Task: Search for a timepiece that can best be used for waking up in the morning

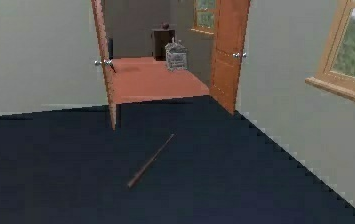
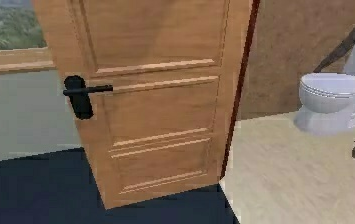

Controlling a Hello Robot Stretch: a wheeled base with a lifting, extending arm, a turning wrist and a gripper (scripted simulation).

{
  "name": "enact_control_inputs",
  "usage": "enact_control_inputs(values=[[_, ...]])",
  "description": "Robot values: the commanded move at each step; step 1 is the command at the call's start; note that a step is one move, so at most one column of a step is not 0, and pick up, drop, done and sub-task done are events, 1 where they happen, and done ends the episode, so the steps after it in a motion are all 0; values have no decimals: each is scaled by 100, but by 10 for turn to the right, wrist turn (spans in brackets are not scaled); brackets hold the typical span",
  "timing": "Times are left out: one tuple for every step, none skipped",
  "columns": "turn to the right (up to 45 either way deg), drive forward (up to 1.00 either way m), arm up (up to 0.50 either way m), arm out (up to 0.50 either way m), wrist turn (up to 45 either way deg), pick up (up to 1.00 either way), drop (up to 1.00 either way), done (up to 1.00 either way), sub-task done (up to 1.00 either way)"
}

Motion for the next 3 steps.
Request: enact_control_inputs(values=[[-60, 0, 0, 0, 0, 0, 0, 0, 0], [0, 45, 0, 0, 0, 0, 0, 0, 0], [-450, 0, 0, 0, 0, 0, 0, 0, 0]])
